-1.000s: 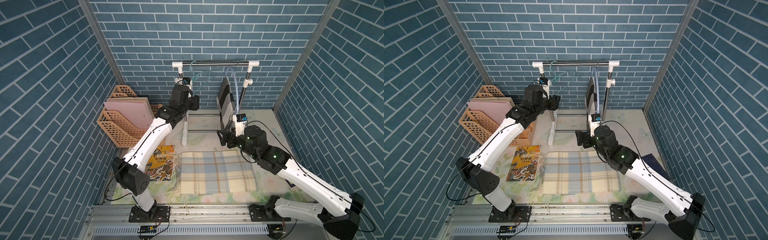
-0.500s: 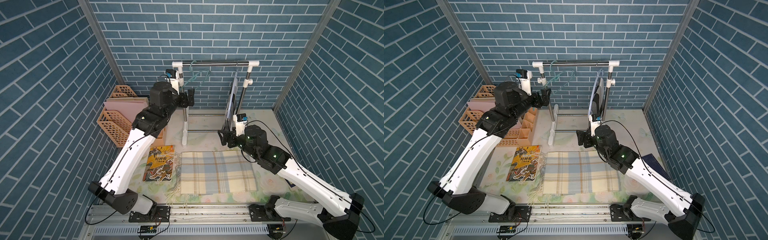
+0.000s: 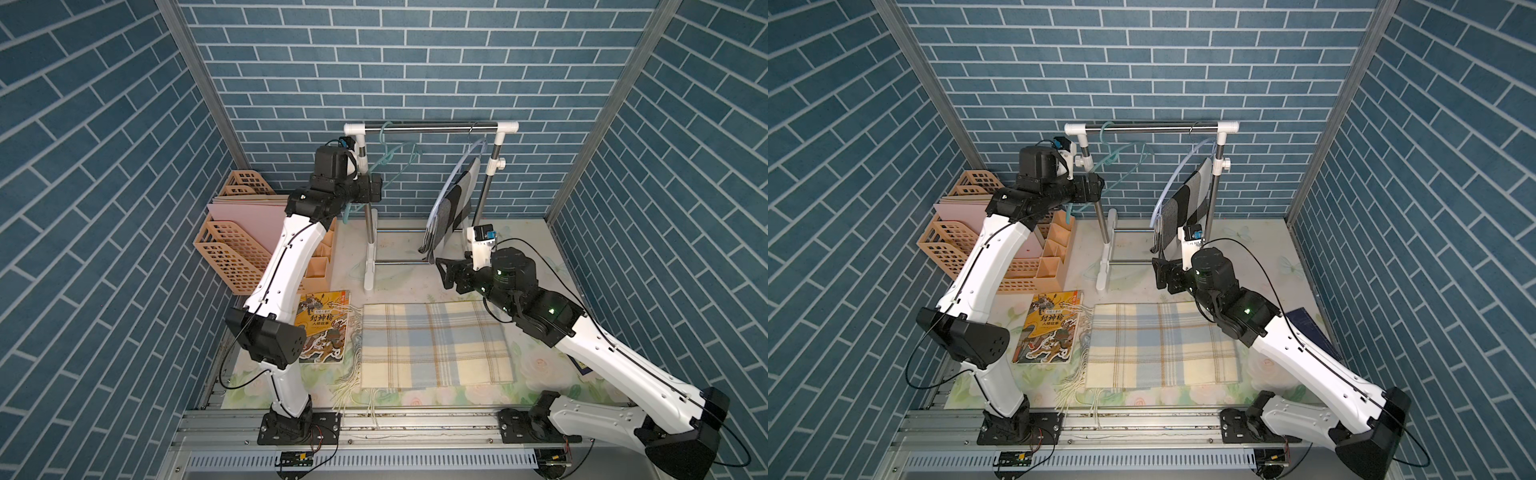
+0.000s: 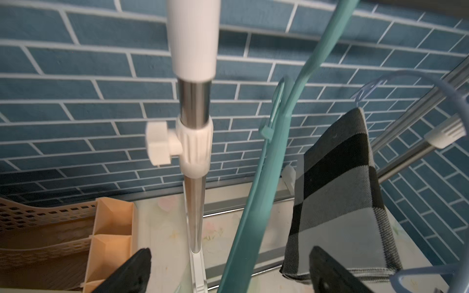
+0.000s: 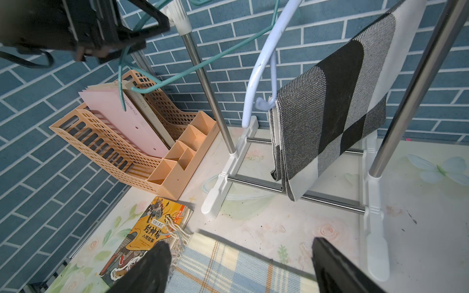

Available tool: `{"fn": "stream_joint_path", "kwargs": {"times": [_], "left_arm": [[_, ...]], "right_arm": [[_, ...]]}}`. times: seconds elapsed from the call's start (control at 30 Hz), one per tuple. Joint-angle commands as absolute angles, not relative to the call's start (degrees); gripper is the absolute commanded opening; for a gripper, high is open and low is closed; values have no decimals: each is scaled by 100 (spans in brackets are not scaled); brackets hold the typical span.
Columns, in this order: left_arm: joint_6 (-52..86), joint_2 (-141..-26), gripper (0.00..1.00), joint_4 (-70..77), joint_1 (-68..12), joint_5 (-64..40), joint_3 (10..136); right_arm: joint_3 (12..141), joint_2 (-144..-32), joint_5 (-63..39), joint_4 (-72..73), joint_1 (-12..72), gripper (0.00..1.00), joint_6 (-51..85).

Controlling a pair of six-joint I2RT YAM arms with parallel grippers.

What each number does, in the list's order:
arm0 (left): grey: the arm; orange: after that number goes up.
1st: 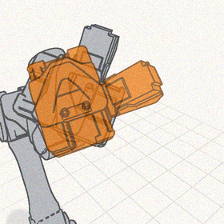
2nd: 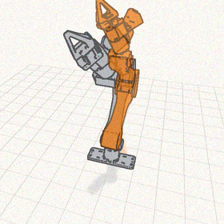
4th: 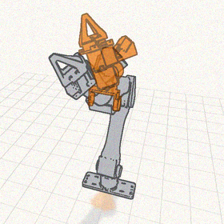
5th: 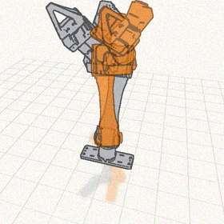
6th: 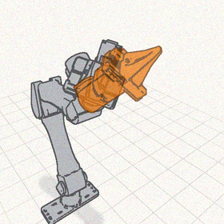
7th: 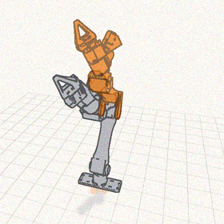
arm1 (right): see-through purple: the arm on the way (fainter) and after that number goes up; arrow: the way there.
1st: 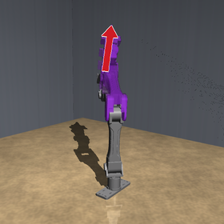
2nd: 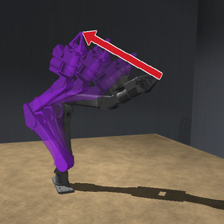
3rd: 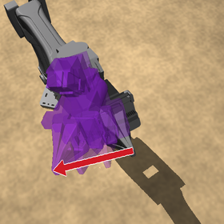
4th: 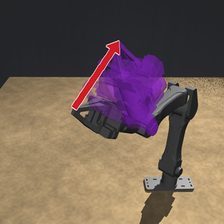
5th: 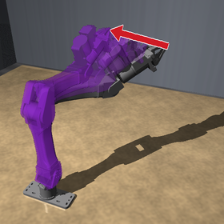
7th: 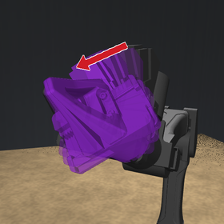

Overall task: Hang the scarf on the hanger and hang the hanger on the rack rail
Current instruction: Pick up the hanger from the clothesline.

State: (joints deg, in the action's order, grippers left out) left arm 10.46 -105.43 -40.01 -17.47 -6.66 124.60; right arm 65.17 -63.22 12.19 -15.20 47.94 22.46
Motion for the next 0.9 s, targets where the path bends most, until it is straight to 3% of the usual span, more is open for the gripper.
{"fn": "stream_joint_path", "kwargs": {"times": [0.0, 0.13, 0.33, 0.6, 0.87], "left_arm": [[941, -10504, 100, -4053, -1705, -1398, 12748], [977, -10674, 97, -3997, -1705, -1663, 12918], [1106, -10922, 78, -3884, -1705, -1889, 13227], [1067, -11249, 77, -3968, -1705, -1687, 13434], [1116, -11278, 40, -3810, -1749, -1930, 13517]], "right_arm": [[6652, -6325, 1173, -1553, 4768, 91, 2089], [6557, -6283, 1171, -1538, 4759, 91, 2092], [6513, -6259, 1195, -1534, 4714, 91, 2083], [6513, -6284, 1173, -1550, 4654, 91, 2057], [6513, -6320, 1156, -1527, 4599, 91, 2048]]}}
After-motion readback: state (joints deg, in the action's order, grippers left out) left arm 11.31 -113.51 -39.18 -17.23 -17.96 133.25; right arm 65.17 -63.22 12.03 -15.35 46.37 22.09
